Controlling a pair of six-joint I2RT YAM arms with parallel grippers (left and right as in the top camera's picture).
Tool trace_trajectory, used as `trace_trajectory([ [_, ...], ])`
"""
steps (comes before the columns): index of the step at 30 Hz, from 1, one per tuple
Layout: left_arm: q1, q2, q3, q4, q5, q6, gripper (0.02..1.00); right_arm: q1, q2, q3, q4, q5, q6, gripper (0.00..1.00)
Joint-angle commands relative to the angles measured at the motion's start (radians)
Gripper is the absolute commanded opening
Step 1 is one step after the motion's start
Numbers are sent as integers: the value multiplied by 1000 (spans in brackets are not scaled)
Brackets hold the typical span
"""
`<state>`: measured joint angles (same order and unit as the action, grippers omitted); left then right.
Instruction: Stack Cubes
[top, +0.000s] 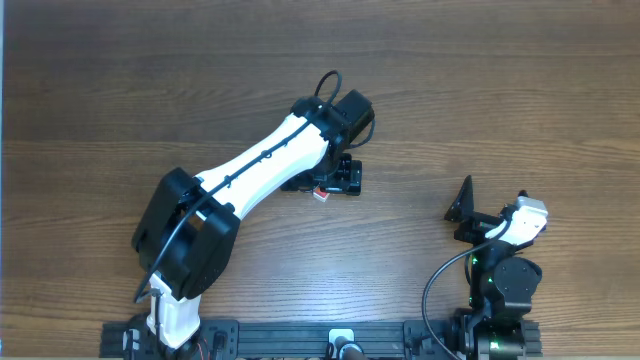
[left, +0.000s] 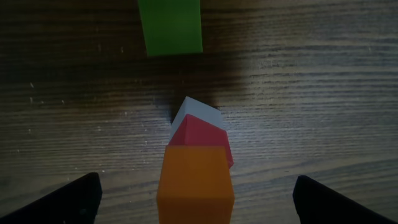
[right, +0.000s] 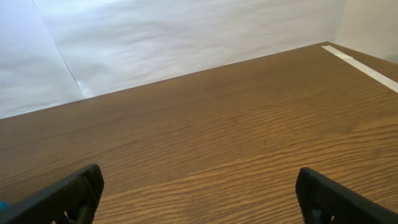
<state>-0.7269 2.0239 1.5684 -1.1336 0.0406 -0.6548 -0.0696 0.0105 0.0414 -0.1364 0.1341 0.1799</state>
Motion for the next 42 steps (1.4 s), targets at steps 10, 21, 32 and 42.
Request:
trace_trajectory([
  [10,-8,-283,13,95,-121,-86,1000,3,-2,5,-21,17,-5,991],
  [21,11,-748,-37,143,-325,-85,993,3,-2,5,-21,17,-5,993],
  [32,469,-1272,-386,308,-146,74,989,3,-2,5,-21,17,-5,991],
  [42,739,-1732,-869,472,-72,158,996,3,-2,5,-21,16,-5,993],
])
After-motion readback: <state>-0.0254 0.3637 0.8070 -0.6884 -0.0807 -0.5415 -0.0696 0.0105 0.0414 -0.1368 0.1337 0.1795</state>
